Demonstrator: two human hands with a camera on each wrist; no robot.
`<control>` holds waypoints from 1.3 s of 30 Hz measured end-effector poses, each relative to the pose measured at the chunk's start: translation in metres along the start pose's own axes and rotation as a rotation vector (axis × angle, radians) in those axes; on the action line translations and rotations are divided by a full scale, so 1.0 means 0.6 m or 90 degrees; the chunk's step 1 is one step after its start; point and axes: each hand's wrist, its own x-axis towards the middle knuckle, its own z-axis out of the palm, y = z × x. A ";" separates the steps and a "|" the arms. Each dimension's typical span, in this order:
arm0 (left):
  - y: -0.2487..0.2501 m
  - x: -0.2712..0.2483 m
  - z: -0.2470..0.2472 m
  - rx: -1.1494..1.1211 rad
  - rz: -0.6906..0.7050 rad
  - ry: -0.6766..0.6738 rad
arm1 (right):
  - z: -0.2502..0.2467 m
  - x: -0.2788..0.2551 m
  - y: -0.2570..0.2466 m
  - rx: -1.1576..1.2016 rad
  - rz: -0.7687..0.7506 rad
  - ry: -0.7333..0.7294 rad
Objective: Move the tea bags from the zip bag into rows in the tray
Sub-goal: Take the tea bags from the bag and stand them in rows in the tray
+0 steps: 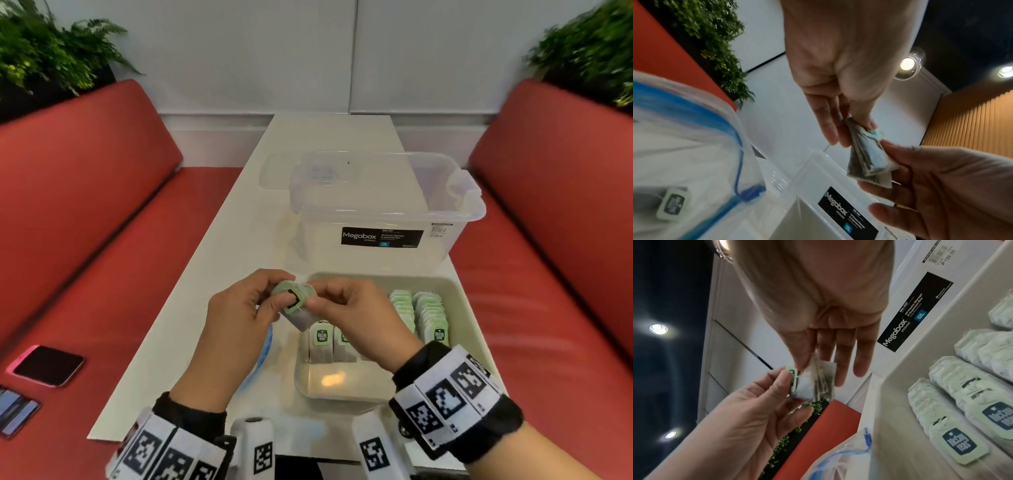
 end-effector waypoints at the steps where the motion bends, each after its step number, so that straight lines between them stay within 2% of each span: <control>1: 0.003 0.002 0.008 -0.014 -0.006 -0.002 | -0.004 -0.003 0.001 0.005 -0.003 0.023; 4: 0.008 0.006 0.029 -0.022 -0.009 -0.008 | -0.019 -0.008 0.005 0.047 0.010 0.079; 10: 0.022 0.008 0.057 -0.062 -0.006 -0.032 | -0.042 -0.019 0.008 0.069 0.019 0.125; 16: 0.020 0.008 0.054 -0.093 -0.030 -0.030 | -0.076 -0.017 0.010 0.123 0.063 0.192; 20: 0.021 0.005 0.048 -0.074 -0.048 -0.110 | -0.101 -0.018 0.005 0.139 0.065 0.173; 28: 0.043 0.007 0.086 0.041 0.062 -0.221 | -0.115 -0.022 0.003 0.148 0.055 0.126; 31: 0.047 0.016 0.092 0.077 0.058 -0.226 | -0.127 -0.024 0.001 0.040 0.044 0.090; 35: 0.051 0.023 0.096 0.123 0.088 -0.269 | -0.159 -0.022 -0.011 -0.298 -0.029 0.102; 39: 0.062 0.027 0.104 0.145 0.099 -0.319 | -0.186 -0.018 -0.034 -0.416 -0.031 0.045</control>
